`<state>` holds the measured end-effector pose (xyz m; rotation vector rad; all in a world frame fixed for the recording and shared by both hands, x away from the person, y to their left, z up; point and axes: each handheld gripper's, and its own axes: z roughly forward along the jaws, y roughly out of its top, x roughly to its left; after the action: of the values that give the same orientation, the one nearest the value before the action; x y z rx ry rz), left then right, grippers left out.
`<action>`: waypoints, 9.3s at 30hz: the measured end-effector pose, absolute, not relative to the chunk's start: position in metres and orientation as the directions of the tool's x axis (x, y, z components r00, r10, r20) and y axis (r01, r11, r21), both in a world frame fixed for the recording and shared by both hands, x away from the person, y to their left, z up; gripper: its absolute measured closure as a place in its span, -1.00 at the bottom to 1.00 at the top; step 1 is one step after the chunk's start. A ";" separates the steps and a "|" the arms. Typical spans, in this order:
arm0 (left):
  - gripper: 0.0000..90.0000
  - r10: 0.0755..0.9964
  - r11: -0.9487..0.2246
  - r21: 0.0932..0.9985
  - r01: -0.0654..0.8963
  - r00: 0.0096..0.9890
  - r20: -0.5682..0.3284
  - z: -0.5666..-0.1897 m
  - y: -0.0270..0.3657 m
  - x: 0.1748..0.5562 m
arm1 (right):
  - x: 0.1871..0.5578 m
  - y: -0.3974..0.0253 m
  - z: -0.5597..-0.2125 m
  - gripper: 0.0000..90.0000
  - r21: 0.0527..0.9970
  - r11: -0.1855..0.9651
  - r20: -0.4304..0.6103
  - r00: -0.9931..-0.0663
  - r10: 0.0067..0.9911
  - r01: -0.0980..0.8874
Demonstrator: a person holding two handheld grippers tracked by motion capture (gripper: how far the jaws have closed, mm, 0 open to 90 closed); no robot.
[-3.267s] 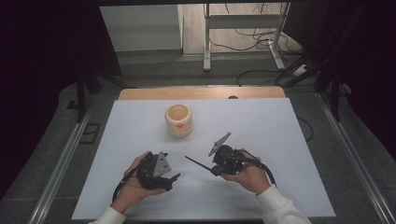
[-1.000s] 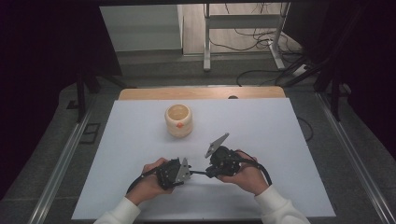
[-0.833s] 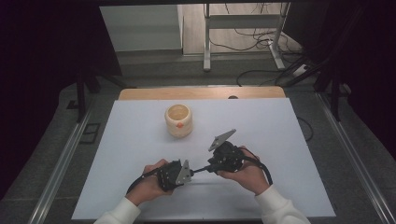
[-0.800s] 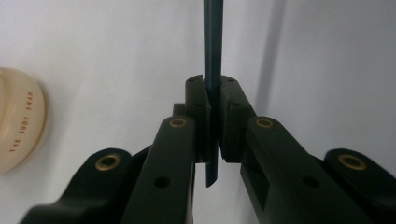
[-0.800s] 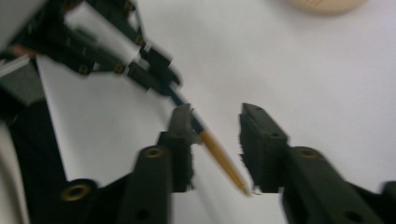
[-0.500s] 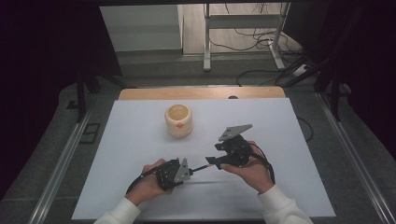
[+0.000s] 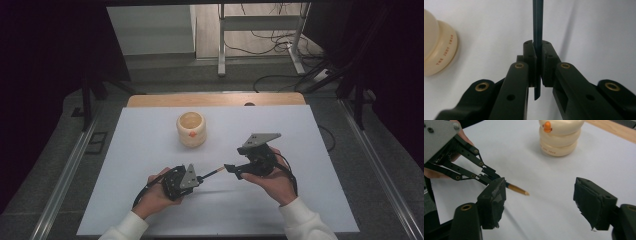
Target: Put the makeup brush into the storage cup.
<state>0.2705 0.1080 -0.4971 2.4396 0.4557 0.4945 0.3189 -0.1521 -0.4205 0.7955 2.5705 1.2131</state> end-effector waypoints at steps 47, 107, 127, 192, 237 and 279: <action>0.89 0.570 -0.539 0.775 0.330 0.820 0.048 -0.490 0.144 0.279 | 0.324 -0.186 -0.449 -0.61 0.735 0.514 0.063 -0.799 0.598 0.443; 0.89 0.625 -0.445 0.830 0.336 0.781 0.019 -0.476 0.152 0.283 | 0.297 -0.287 -0.492 -0.68 0.747 0.416 0.060 -0.675 0.735 0.519; 0.89 0.665 -0.387 0.863 0.325 0.747 0.017 -0.452 0.150 0.307 | 0.299 -0.285 -0.493 -0.66 0.758 0.400 0.078 -0.681 0.728 0.515; 0.88 0.683 -0.377 0.885 0.272 0.727 0.067 -0.408 0.142 0.349 | 0.299 -0.283 -0.496 -0.68 0.745 0.428 0.064 -0.693 0.718 0.512; 0.88 0.745 -0.343 0.877 0.337 0.667 0.035 -0.425 0.143 0.399 | 0.299 -0.284 -0.497 -0.67 0.742 0.437 0.050 -0.692 0.721 0.509; 0.88 0.805 -0.253 0.858 0.448 0.589 -0.070 -0.461 0.149 0.439 | 0.300 -0.284 -0.498 -0.67 0.739 0.438 0.050 -0.690 0.722 0.512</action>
<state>0.4393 0.1495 -0.4609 1.8919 1.0078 0.4850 0.2996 -0.2844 -0.4985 1.0666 2.4191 1.1020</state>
